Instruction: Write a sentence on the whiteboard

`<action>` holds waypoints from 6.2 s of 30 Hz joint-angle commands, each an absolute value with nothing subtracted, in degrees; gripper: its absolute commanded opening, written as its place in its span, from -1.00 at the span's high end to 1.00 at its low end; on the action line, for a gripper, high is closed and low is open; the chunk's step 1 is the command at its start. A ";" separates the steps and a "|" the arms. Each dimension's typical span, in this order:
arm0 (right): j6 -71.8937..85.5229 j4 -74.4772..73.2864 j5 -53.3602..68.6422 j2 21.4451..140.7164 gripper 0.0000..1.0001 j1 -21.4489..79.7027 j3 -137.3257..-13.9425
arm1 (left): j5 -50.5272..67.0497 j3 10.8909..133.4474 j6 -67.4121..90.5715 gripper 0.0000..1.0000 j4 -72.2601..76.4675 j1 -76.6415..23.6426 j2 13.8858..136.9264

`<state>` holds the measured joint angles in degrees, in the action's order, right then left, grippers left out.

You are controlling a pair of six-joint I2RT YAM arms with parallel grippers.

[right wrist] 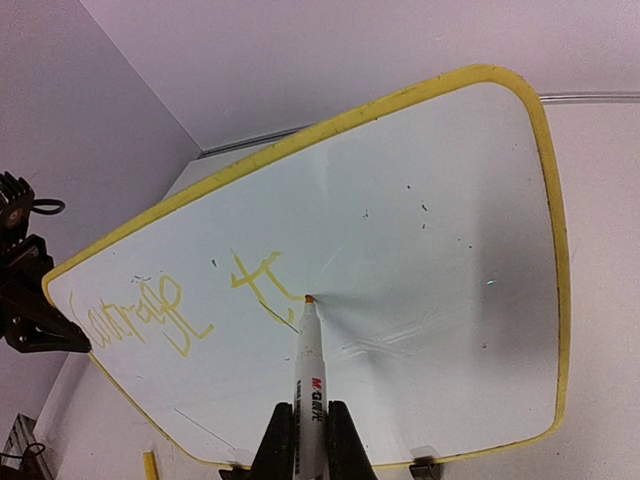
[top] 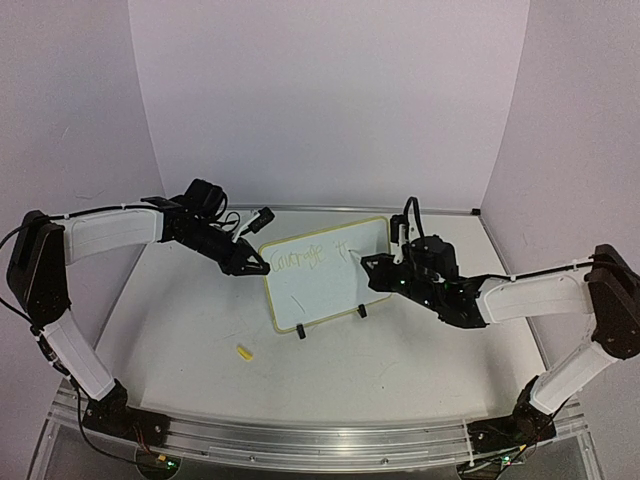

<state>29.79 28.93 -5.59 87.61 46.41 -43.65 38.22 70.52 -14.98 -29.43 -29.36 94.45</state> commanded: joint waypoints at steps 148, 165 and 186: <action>26.45 22.24 -13.90 87.44 1.00 46.14 -46.67 | 29.80 70.84 -17.82 1.00 -32.96 -29.45 93.02; 27.49 22.42 -13.10 85.00 1.00 46.22 -44.82 | 29.77 70.84 -17.81 1.00 -33.06 -29.47 92.93; 23.58 23.11 -16.69 85.36 1.00 46.23 -47.58 | 29.77 70.84 -17.81 1.00 -32.95 -29.56 93.20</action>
